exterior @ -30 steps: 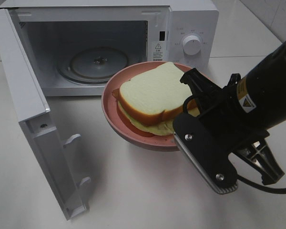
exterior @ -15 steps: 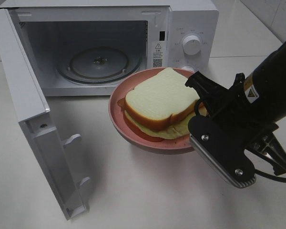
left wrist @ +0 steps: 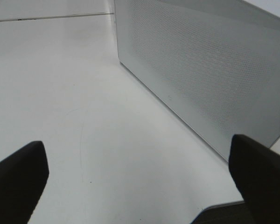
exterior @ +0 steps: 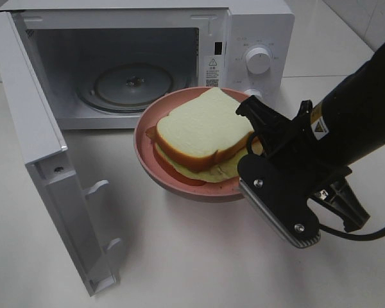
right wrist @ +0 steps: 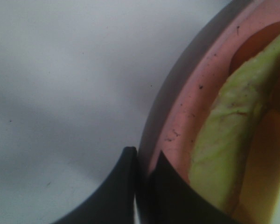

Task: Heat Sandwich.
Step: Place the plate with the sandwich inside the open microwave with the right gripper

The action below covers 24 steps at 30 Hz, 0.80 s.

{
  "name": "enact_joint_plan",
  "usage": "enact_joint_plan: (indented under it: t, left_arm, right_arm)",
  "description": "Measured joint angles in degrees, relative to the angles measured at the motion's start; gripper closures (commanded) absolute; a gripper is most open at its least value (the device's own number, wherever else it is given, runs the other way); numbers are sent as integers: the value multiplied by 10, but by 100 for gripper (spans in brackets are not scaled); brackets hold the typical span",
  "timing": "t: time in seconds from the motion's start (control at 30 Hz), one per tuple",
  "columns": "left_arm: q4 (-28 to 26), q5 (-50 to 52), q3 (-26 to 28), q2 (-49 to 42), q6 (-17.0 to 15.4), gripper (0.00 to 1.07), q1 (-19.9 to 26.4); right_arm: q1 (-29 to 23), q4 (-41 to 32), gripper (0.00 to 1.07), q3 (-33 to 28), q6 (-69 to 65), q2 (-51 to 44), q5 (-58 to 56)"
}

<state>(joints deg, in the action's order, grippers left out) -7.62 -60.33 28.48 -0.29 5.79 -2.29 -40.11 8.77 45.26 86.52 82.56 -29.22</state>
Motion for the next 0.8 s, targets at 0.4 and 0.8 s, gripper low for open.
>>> enact_joint_plan:
  t: [0.4, 0.8]
  left_arm:
    - [0, 0, 0, 0, 0, 5, 0]
    - [0, 0, 0, 0, 0, 5, 0]
  right_arm:
    - [0, -18, 107, 70, 9, 71, 0]
    - [0, -33, 107, 153, 28, 141, -7]
